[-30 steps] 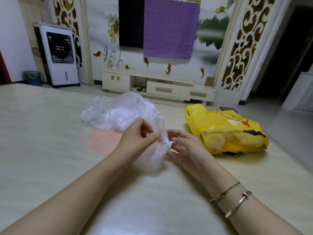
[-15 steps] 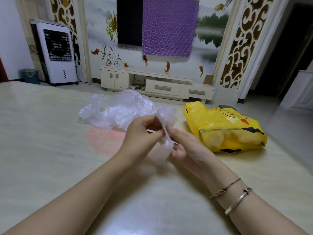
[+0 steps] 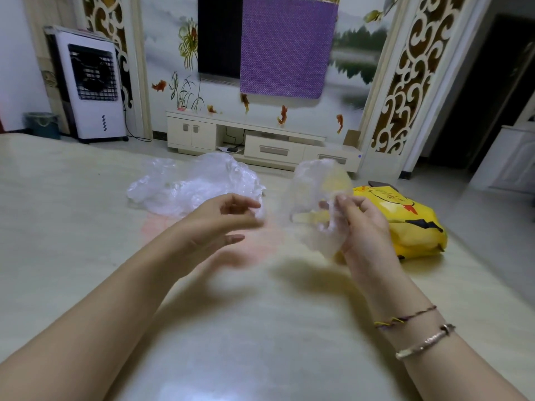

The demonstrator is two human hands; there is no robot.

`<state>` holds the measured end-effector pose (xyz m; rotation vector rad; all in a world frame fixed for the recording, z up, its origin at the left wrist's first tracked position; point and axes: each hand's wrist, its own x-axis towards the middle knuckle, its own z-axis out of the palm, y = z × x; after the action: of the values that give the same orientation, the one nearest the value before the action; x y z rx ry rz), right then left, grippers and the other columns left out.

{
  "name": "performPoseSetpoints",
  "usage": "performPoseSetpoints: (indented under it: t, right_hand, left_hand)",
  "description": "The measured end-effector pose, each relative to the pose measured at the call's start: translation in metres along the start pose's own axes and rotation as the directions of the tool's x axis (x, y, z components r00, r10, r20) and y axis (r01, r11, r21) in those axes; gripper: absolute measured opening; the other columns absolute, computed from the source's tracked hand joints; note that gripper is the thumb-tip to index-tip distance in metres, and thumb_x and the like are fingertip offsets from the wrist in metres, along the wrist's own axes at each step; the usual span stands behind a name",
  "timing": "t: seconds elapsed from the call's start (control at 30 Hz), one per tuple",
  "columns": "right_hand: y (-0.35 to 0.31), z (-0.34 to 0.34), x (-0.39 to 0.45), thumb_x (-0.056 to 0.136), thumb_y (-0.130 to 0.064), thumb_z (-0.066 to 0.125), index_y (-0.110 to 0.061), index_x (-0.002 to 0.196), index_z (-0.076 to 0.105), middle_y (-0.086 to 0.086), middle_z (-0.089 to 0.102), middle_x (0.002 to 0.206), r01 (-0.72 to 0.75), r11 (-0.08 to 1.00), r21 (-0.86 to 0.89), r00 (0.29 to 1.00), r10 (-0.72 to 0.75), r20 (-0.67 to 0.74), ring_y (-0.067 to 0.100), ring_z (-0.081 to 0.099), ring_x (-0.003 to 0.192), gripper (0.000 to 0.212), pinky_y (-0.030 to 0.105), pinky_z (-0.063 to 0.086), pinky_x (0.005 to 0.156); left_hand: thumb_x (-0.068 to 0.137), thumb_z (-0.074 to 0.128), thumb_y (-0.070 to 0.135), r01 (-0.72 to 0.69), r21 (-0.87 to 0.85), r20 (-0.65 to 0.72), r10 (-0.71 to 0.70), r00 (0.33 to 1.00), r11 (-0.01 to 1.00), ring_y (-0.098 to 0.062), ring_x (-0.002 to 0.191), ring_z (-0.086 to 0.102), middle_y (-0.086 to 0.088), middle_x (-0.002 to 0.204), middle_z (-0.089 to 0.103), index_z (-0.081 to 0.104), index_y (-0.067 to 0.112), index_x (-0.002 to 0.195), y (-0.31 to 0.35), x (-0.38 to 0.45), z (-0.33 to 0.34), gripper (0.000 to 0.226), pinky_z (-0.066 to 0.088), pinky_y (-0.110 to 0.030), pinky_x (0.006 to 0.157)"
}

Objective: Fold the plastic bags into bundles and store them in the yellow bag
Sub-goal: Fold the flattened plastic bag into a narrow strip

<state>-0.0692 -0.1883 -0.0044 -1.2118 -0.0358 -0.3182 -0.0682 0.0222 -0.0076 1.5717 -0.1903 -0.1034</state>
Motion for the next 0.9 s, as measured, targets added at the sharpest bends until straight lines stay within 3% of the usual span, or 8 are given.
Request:
performPoseSetpoints:
  t: [0.1,0.17,0.33,0.43,0.6,0.67,0.8,0.9]
  right_hand:
    - [0.004,0.005,-0.006,0.092,-0.012,0.061,-0.011,0.082,0.053,0.003,0.072,0.071,0.119,0.968,-0.221,0.988,-0.095,0.119,0.014,0.061,0.059,0.013,0.025,0.050,0.050]
    - [0.010,0.008,-0.008,0.090,-0.007,0.062,-0.010,0.078,0.054,-0.001,0.068,0.066,0.210,0.919,-0.335,0.964,-0.139,0.224,0.011,0.059,0.060,0.015,0.020,0.043,0.050]
    - [0.023,0.012,-0.008,0.086,-0.008,0.069,-0.007,0.076,0.060,0.010,0.061,0.066,0.329,0.798,-0.504,0.930,-0.183,0.317,0.007,0.054,0.058,0.013,0.017,0.040,0.055]
    - [0.024,0.011,-0.006,0.085,-0.018,0.071,-0.015,0.078,0.063,-0.008,0.051,0.059,0.324,0.763,-0.559,0.940,-0.190,0.285,0.009,0.048,0.059,0.011,0.021,0.038,0.057]
    - [0.019,0.009,-0.006,0.092,-0.021,0.059,0.000,0.077,0.063,0.001,0.047,0.065,0.199,0.687,-0.698,0.966,-0.020,0.256,0.006,0.040,0.059,0.026,0.021,0.033,0.058]
    - [0.018,0.010,-0.006,0.090,-0.010,0.054,-0.004,0.069,0.059,0.004,0.046,0.067,0.114,0.759,-0.641,0.972,0.049,0.230,0.011,0.043,0.066,0.022,0.028,0.038,0.066]
    - [0.018,0.014,-0.004,0.096,-0.011,0.051,-0.008,0.082,0.054,0.008,0.060,0.079,-0.195,0.956,-0.217,0.967,0.225,0.123,0.020,0.060,0.075,0.015,0.032,0.055,0.068]
    - [0.020,0.018,-0.004,0.098,-0.019,0.053,-0.009,0.089,0.054,0.005,0.058,0.069,-0.110,0.950,-0.291,0.994,0.113,-0.008,0.006,0.059,0.051,0.014,0.021,0.051,0.046]
  left_hand:
    - [0.079,0.069,0.051,0.007,-0.194,0.037,0.000,0.999,0.981,-0.015,0.106,0.065,0.002,0.117,0.067,0.064,0.019,0.119,0.001,0.002,0.001,0.052,0.051,-0.034,0.093]
    - [0.074,0.065,0.056,-0.016,-0.168,0.062,0.027,0.998,0.986,-0.019,0.105,0.067,-0.002,0.116,0.068,0.064,0.021,0.118,0.000,0.002,0.003,0.056,0.055,-0.037,0.089]
    - [0.072,0.081,0.041,-0.120,0.180,0.018,0.119,0.993,0.976,-0.014,0.097,0.068,0.004,0.103,0.072,0.069,0.025,0.104,-0.011,0.002,0.010,0.037,0.054,-0.032,0.077]
    - [0.083,0.074,0.014,-0.168,0.141,-0.123,0.185,0.975,0.976,-0.015,0.078,0.067,-0.003,0.085,0.072,0.071,0.010,0.091,-0.013,0.006,0.009,0.010,0.052,-0.023,0.063]
    - [0.090,0.066,0.012,-0.332,0.143,-0.374,0.361,0.854,0.932,-0.008,0.058,0.058,0.002,0.072,0.066,0.067,0.009,0.082,-0.009,0.010,0.001,0.008,0.047,-0.020,0.047]
    - [0.092,0.062,0.013,-0.363,0.234,-0.400,0.429,0.810,0.902,-0.009,0.053,0.053,0.004,0.073,0.063,0.066,0.008,0.082,-0.009,0.010,0.001,0.012,0.042,-0.021,0.040]
    - [0.099,0.053,0.021,-0.314,0.357,-0.381,0.444,0.811,0.880,-0.014,0.039,0.043,-0.011,0.063,0.053,0.063,0.003,0.081,-0.016,0.012,0.001,0.027,0.037,-0.022,0.035]
    - [0.101,0.046,0.037,-0.175,0.439,-0.360,0.351,0.864,0.881,-0.015,0.040,0.042,-0.001,0.050,0.048,0.056,-0.007,0.074,-0.022,0.015,-0.005,0.052,0.039,-0.026,0.040]
